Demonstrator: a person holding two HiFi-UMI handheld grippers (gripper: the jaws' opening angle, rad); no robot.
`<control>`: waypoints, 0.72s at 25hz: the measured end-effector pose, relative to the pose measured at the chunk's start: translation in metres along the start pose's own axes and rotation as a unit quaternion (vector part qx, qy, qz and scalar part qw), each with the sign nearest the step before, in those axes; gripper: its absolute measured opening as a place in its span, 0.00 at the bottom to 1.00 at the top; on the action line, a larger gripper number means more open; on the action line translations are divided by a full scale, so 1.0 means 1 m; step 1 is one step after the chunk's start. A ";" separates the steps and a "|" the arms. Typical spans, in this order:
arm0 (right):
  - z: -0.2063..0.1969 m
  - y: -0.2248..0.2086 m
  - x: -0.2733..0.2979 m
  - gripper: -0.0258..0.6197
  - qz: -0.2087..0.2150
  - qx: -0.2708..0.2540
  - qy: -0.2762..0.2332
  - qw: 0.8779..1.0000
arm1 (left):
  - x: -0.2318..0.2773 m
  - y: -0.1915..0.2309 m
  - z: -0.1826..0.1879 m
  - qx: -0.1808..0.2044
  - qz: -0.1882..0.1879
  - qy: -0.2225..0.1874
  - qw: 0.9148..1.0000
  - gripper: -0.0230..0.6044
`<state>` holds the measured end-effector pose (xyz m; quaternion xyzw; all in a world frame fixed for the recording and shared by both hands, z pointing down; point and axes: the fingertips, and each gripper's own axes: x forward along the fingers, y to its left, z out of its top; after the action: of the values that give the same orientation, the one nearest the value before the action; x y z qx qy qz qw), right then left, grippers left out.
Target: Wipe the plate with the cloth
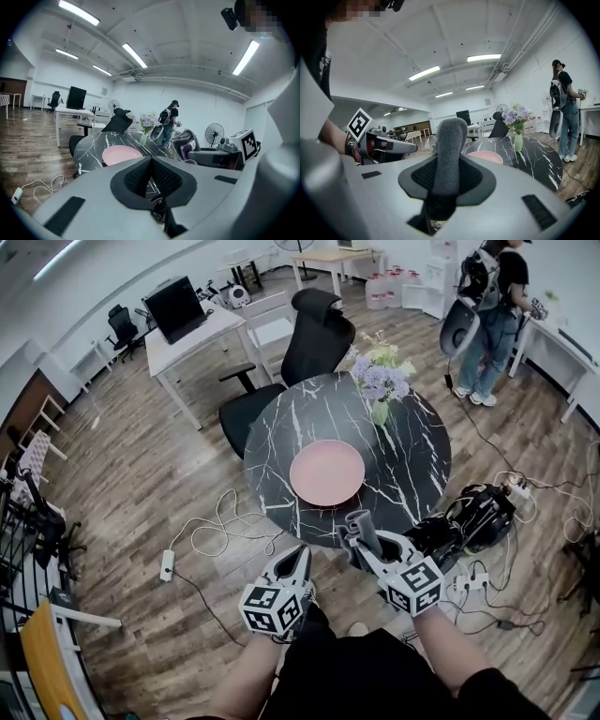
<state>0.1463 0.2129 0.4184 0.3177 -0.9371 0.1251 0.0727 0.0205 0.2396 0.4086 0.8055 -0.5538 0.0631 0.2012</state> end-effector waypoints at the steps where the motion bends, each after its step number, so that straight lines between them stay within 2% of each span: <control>1: 0.000 -0.002 0.002 0.20 -0.001 0.001 -0.001 1.000 | 0.002 0.003 0.001 0.001 0.000 0.000 1.000 0.07; 11: 0.007 -0.033 0.041 0.20 -0.031 0.015 0.000 0.999 | 0.047 0.040 0.013 -0.003 -0.020 0.013 1.000 0.07; 18: 0.016 -0.061 0.086 0.20 -0.059 0.042 0.010 0.997 | 0.092 0.084 0.024 -0.021 -0.037 0.045 0.998 0.07</control>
<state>0.1147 0.1122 0.4333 0.3739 -0.9099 0.1630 0.0760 -0.0250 0.1246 0.4378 0.8174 -0.5154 0.0799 0.2446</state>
